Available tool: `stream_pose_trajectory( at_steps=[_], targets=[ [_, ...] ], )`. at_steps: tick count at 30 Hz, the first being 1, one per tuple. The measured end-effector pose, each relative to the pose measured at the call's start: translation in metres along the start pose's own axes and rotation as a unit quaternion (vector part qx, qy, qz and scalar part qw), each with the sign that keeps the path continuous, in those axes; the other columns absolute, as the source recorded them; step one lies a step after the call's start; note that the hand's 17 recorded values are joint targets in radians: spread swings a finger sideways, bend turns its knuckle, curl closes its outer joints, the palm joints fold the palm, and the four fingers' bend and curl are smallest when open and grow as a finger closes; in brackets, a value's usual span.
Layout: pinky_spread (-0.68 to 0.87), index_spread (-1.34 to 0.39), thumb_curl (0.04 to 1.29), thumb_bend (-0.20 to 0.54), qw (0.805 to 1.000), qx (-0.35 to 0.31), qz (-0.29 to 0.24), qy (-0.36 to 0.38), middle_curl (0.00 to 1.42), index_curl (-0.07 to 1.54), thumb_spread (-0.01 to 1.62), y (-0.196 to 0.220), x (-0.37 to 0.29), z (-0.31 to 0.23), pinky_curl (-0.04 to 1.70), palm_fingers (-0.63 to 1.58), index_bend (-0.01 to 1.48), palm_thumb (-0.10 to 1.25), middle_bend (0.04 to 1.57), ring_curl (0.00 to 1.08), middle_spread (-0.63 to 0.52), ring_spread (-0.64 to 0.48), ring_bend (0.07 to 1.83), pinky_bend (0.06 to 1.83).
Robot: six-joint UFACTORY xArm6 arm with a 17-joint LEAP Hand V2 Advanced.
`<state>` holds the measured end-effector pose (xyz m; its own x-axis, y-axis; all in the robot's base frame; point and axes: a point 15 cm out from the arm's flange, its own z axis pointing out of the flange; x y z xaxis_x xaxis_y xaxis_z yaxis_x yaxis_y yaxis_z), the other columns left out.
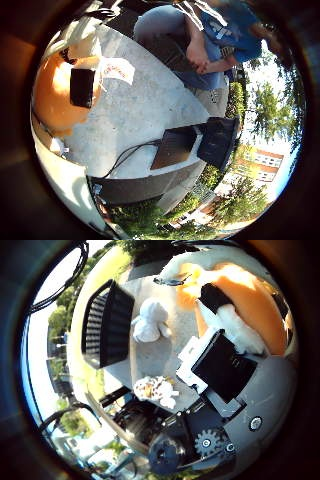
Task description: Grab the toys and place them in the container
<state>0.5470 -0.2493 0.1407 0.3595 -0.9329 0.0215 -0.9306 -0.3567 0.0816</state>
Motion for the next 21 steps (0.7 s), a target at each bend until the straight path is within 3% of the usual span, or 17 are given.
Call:
stream_pose_trajectory(
  at_steps=[6, 10, 17, 21],
  targets=[
    [0.17, -1.07, 0.76, -0.012, 0.998, 0.007, -0.019, -0.058, 1.06, -0.02, 1.10, 0.023, -0.055, -0.092, 0.96, 0.93, 0.80, 0.98, 1.19, 0.91, -0.20, -0.16, 1.34, 1.43],
    [0.16, -1.09, 0.78, -0.014, 0.995, 0.025, -0.060, -0.082, 1.07, -0.02, 1.10, 0.011, -0.120, -0.146, 0.98, 0.92, 0.84, 0.97, 1.20, 0.92, -0.20, -0.16, 1.35, 1.43],
    [0.15, -1.12, 0.81, -0.014, 0.981, 0.024, -0.137, -0.136, 1.08, -0.02, 1.11, -0.015, -0.261, -0.161, 1.00, 0.90, 0.89, 0.95, 1.21, 0.93, -0.20, -0.16, 1.36, 1.44],
    [0.14, -1.14, 0.82, -0.017, 0.980, 0.018, -0.147, -0.133, 1.09, -0.02, 1.11, -0.035, -0.326, -0.151, 1.01, 0.88, 0.92, 0.93, 1.22, 0.94, -0.20, -0.16, 1.37, 1.44]
  ],
)
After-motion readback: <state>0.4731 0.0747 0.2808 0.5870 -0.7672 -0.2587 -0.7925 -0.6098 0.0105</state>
